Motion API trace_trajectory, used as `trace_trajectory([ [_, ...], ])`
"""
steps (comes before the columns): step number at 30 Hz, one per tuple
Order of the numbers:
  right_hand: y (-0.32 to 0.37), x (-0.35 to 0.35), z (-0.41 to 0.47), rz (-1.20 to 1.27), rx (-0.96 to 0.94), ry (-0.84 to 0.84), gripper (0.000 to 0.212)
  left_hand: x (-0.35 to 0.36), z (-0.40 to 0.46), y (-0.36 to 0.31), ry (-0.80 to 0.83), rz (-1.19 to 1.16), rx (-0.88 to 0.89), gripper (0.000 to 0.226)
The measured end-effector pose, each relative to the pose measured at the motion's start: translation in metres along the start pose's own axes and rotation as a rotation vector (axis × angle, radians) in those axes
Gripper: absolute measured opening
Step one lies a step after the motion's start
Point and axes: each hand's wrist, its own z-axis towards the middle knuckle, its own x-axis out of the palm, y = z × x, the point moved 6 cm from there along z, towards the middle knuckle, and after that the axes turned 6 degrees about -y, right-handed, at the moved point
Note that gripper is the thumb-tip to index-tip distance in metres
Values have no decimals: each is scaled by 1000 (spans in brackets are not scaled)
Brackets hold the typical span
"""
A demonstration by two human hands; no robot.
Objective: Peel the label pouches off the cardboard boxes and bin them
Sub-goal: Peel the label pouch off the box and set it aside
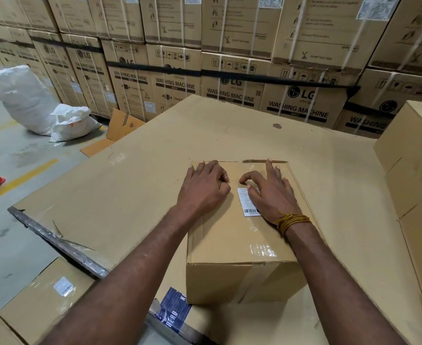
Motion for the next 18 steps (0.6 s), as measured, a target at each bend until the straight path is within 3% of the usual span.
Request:
trace_trajectory([
  [18, -1, -1, 0, 4, 38, 1, 28, 0, 0, -1, -8, 24, 8, 19],
])
